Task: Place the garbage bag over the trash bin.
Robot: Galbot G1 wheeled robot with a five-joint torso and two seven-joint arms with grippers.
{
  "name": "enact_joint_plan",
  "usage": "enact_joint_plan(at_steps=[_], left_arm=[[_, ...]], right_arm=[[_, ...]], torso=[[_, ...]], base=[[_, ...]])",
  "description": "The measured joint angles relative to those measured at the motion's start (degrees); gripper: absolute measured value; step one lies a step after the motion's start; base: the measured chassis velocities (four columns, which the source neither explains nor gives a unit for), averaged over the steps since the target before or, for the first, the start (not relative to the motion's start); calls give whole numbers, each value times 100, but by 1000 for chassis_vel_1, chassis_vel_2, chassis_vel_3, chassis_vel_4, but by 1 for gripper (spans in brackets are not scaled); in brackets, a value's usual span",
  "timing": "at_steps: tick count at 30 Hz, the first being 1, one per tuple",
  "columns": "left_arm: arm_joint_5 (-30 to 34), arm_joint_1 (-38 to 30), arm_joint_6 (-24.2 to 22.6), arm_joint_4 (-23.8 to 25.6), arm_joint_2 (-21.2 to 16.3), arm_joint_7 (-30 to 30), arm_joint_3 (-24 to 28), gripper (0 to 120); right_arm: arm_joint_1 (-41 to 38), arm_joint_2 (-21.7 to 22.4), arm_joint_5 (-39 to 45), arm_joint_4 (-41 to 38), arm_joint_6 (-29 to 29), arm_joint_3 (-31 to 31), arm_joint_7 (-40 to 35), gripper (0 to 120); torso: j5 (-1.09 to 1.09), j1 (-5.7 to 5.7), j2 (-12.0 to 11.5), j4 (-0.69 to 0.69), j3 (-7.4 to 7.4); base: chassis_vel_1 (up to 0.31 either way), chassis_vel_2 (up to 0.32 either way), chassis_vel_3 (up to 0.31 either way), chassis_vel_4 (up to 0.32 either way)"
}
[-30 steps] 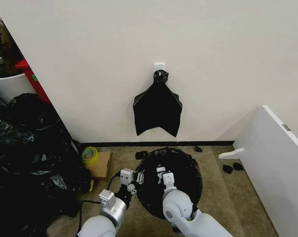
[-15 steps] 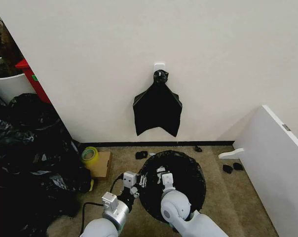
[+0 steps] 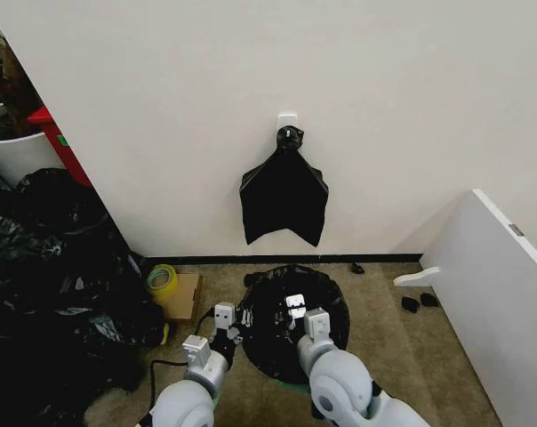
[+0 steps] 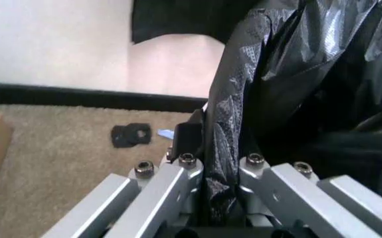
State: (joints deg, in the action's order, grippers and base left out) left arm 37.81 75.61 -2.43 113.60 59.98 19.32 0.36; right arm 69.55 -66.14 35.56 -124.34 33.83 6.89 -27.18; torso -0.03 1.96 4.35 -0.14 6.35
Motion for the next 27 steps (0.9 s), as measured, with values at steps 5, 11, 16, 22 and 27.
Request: enact_joint_plan(at_steps=[5, 11, 16, 22, 27], left_arm=[[565, -55, -302, -7, 107, 275, -187, 3], [1463, -74, -797, 42, 461, 1014, -587, 3], [1677, -176, -1012, -100, 627, 1344, -589, 3], [1726, -242, -1173, -257, 760, 1551, -537, 3], [1848, -432, -1259, -476, 855, 1608, -518, 3]], right_arm=[[407, 221, -125, -636, -33, -472, 350, 44], [1330, 621, -131, -1262, -923, -1860, 1514, 69], [1950, 448, -166, -1499, -1458, -2847, 1774, 87], [2223, 114, -152, -1523, -1700, -3316, 1813, 100], [2383, -86, -157, -1516, -1800, -3441, 1834, 100]], torso=[[1, 0, 0, 0, 0], [0, 0, 0, 2, 0], [0, 0, 0, -4, -1], [-1, 0, 0, 1, 0], [-1, 0, 0, 0, 0]], base=[[0, 0, 0, 0], [0, 0, 0, 0], [0, 0, 0, 0], [0, 0, 0, 0], [0, 0, 0, 0]])
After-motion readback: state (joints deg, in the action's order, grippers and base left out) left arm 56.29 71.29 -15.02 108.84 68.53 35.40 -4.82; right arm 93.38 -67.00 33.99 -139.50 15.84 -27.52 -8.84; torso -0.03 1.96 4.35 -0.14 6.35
